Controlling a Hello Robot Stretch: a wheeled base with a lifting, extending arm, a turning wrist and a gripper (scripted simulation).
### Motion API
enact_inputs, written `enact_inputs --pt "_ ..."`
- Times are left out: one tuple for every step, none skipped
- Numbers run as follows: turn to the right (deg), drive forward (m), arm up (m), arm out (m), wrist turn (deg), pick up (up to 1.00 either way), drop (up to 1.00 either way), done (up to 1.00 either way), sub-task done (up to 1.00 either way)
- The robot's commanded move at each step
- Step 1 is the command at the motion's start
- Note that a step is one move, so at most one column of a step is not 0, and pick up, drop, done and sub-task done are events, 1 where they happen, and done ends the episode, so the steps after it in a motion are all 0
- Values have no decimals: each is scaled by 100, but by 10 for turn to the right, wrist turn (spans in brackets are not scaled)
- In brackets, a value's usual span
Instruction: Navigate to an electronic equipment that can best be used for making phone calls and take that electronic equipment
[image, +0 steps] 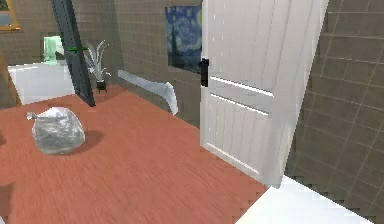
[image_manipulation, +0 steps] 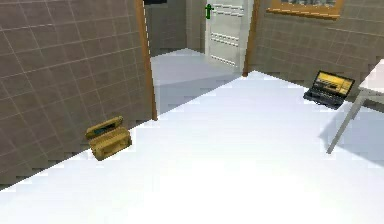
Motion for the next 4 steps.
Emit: enact_inputs --pt "0 30 0 0 0 0 0 0 0" --pt "-120 0 0 0 0 0 0 0 0" --pt "0 10 0 0 0 0 0 0 0" --pt "-60 0 0 0 0 0 0 0 0"
